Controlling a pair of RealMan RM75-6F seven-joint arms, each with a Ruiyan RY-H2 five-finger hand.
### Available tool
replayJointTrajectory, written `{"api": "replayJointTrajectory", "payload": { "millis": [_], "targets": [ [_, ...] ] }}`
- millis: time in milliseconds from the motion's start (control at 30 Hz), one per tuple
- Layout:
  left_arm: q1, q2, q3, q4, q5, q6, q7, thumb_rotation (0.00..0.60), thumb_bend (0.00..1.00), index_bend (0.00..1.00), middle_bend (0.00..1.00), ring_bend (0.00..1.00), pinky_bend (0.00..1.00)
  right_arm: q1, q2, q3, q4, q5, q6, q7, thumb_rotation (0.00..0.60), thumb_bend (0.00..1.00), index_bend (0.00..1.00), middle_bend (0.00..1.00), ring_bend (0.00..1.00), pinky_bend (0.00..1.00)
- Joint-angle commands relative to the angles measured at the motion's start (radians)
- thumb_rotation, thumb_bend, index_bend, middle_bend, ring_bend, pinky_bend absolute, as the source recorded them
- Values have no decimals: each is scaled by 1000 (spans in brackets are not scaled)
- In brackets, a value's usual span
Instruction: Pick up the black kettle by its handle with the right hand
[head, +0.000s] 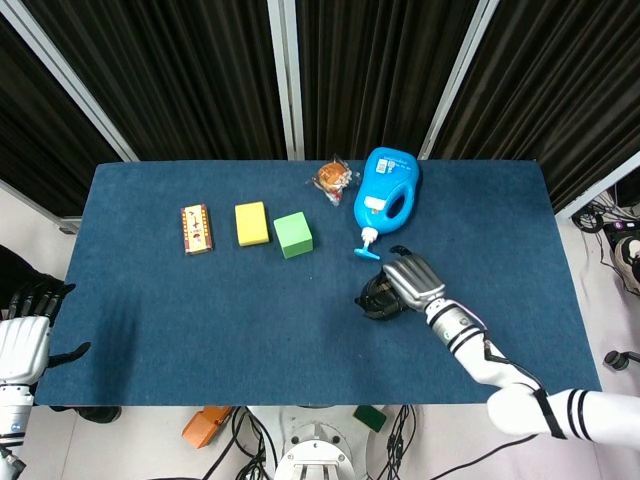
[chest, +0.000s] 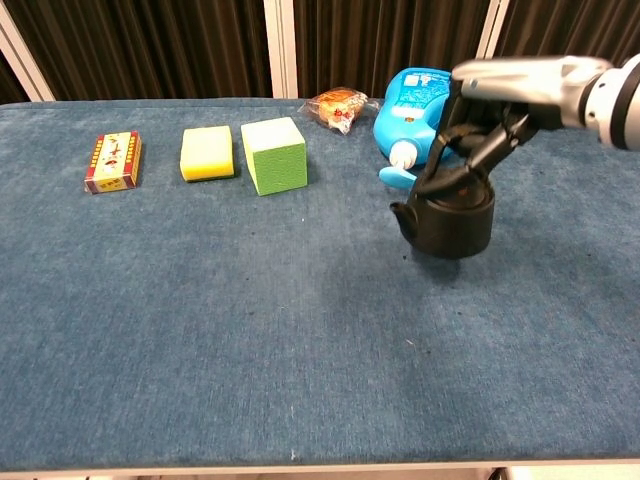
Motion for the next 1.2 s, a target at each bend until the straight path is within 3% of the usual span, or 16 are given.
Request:
{"api": "replayJointTrajectory", "payload": {
  "millis": [33,133,233,333,467,667,1200],
  "targets": [
    [-1,1,0,-2,1,0,2,600,17,171,174,99,0,-6,10,2,-7,-12,11,-3,329,0,1000,1000,1000,222],
    [0,2,1,-5,2,1,2,600,17,171,174,99,0,-13,9,2,-15,-34,36,-14,335,46,1000,1000,1000,258],
    [-1,2,0,-7,3,3,4,600,17,171,174,99,0,-25,4,2,-17,-69,61,-6,372,342,1000,1000,1000,301],
    [2,4,1,-7,5,7,3,600,17,171,173,99,0,-32,6,2,-21,-89,65,9,376,471,1000,1000,1000,318],
    [2,2,0,-4,2,7,0,600,17,171,174,99,0,-40,8,-1,-20,-106,68,19,375,488,1000,1000,1000,330],
    [3,0,0,2,2,7,-6,600,17,171,174,99,0,-49,6,-1,-18,-125,73,30,388,592,1000,1000,1000,359],
    [6,-7,-1,12,3,12,-14,600,16,171,174,99,0,-33,-15,-3,-12,-133,62,-56,420,600,1000,1000,1000,508]
  ]
}}
